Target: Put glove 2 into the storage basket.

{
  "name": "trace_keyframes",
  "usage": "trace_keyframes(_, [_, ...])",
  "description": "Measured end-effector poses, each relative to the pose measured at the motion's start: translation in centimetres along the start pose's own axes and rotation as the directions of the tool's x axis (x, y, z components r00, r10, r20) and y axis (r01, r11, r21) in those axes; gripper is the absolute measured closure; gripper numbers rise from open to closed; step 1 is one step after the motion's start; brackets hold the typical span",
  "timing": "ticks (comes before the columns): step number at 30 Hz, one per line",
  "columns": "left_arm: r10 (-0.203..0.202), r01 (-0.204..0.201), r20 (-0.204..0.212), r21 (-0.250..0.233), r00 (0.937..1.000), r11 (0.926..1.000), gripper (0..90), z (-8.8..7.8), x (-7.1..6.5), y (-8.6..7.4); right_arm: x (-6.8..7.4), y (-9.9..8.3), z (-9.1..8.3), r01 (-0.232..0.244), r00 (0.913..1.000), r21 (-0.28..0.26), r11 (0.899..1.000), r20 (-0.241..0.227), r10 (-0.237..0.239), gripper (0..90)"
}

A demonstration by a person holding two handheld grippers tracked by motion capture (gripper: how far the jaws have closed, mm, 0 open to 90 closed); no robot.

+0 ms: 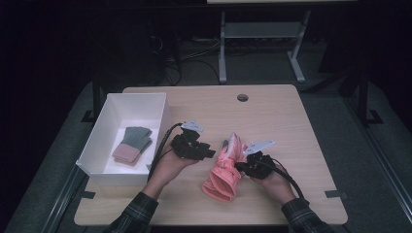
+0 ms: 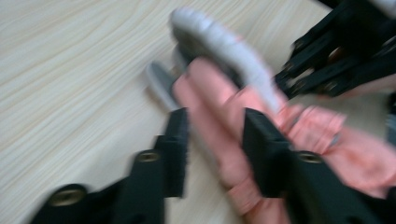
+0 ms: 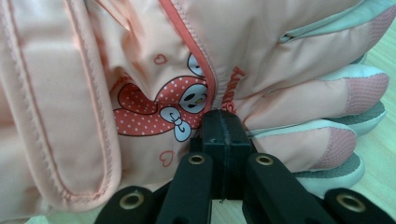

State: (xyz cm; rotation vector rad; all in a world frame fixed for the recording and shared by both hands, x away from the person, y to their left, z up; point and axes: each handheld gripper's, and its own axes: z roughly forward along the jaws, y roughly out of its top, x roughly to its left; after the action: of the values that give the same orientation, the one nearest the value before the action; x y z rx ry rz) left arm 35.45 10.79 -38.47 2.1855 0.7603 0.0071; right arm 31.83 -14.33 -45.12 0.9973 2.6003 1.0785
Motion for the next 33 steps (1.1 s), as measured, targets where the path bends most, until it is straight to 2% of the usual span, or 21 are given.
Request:
trace_keyframes(1, [-0.002,0.002,0.019,0.002,0.9998,1.0,52.3,0.5,-0.2,0.7,0.0,0.0,0.0,-0.001,1.0,0.0,1.0,0.0,0.001,90.0])
trace_keyframes(2, [-0.002,0.002,0.019,0.002,0.9998,1.0,41.9,0.5,-0.2,0.7,0.0,0.0,0.0,-0.001,1.0,0.0,1.0,0.0,0.001,90.0])
trace_keyframes(3, [-0.002,0.002,0.022,0.006,0.9998,1.0,41.9,0.8,-0.3,0.9,0.0,0.0,0.0,-0.001,1.0,0.0,1.0,0.0,0.001,90.0])
trace_keyframes(6, [-0.003,0.003,0.031,0.003,0.9995,1.0,32.6,1.7,-0.8,1.6,0.0,0.0,0.0,0.001,1.0,-0.002,1.0,0.003,-0.001,90.0])
trace_keyframes(9, [-0.001,-0.001,0.034,0.037,0.9994,0.9993,23.6,2.8,-1.1,2.0,0.0,0.0,0.0,0.001,1.0,-0.003,1.0,0.003,-0.001,90.0])
trace_keyframes(11, [0.0,-0.002,0.032,0.045,0.9995,0.999,21.7,3.6,-1.0,2.0,0.0,-0.1,0.0,-0.01,1.0,-0.009,1.0,-0.002,0.01,90.0])
trace_keyframes(13, [-0.012,0.01,0.035,0.065,0.9993,0.9978,19.2,4.3,-0.8,1.9,0.0,-0.1,0.0,-0.01,1.0,-0.007,1.0,-0.002,0.01,90.0])
trace_keyframes(16, [-0.009,0.005,0.039,0.099,0.9992,0.995,17.7,5.4,-0.6,1.4,0.0,-0.1,0.0,-0.016,0.9999,-0.011,1.0,-0.004,0.016,90.0])
trace_keyframes(23, [-0.057,0.05,0.048,0.132,0.9972,0.99,17.0,6.7,0.1,0.0,-0.2,-0.2,0.0,-0.023,0.9996,-0.005,1.0,-0.017,0.023,90.0])
trace_keyframes(25, [-0.092,0.081,0.074,0.134,0.993,0.9877,16.5,7.1,0.6,-0.5,-0.3,-0.3,0.0,-0.026,0.9995,-0.004,1.0,-0.019,0.026,90.0])
trace_keyframes(28, [-0.121,0.106,0.097,0.153,0.9879,0.9826,15.3,7.6,1.1,-1.1,-0.3,-0.4,0.1,-0.03,0.9993,-0.001,1.0,-0.021,0.03,90.0])
trace_keyframes(33, [-0.132,0.113,0.112,0.162,0.9849,0.9803,14.0,8.0,1.3,-1.5,-0.4,-0.5,0.1,-0.034,0.999,-0.003,0.999,-0.028,0.034,90.0])
